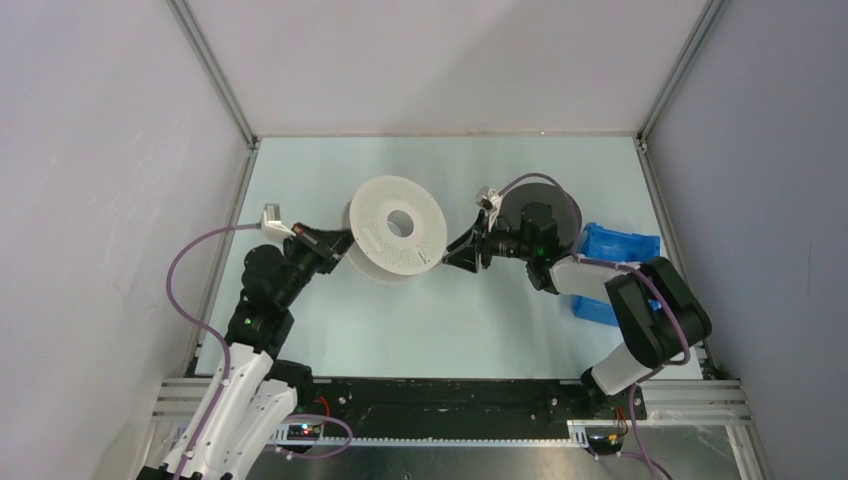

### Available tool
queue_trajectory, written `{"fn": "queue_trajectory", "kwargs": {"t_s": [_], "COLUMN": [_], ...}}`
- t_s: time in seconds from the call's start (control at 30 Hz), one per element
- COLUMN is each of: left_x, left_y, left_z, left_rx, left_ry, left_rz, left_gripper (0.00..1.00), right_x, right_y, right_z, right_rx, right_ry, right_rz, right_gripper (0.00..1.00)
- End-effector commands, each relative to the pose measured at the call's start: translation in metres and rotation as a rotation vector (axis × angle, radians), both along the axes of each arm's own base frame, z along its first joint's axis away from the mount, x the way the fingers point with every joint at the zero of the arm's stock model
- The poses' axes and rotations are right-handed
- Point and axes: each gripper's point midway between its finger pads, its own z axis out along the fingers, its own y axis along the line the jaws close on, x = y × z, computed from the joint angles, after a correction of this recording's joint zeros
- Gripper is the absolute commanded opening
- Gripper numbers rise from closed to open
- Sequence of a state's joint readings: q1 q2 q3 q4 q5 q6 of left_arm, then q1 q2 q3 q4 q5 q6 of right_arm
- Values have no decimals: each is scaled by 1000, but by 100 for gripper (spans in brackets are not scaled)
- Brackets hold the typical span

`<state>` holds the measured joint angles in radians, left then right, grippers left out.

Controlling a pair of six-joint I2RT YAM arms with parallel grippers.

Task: Wrap the cables
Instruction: Wrap the cable around the cable reel.

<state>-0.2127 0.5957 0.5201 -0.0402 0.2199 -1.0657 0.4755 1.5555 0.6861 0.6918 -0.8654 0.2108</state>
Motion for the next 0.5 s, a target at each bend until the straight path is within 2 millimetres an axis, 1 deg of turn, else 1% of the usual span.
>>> {"fn": "queue_trajectory", "kwargs": {"t_s": [0.0, 0.17, 0.23, 0.27, 0.3, 0.33, 0.4, 0.43, 0.47], "left_x": [-4, -4, -3, -3, -2, -2, -1, -1, -2], "left_y": [-5, -8, -8, -8, -8, -6, -6, -7, -7], "left_z": [67, 67, 66, 66, 65, 65, 66, 66, 67], "left_rx": [-90, -102, -101, -102, -101, -101, -101, -97, -93], "left_ry": [-172, -171, -169, -171, -169, -169, -174, -178, -189], "left_rz": [-37, -49, -51, -51, -51, -48, -56, -61, -72], "left_gripper": [0, 0, 0, 0, 0, 0, 0, 0, 0], "right_x": [-1, -1, -1, -1, -2, -2, -6, -7, -3], "right_y": [10, 14, 13, 12, 12, 10, 6, 3, -2], "right_z": [12, 3, 3, 4, 4, 7, 11, 10, 14], "right_rx": [95, 116, 118, 121, 122, 126, 132, 132, 134], "right_ry": [-42, 10, 20, 22, 32, 31, 40, 52, 55], "right_rz": [71, 87, 86, 84, 84, 83, 84, 75, 43], "right_gripper": [49, 46, 39, 29, 23, 11, 0, 0, 0]}}
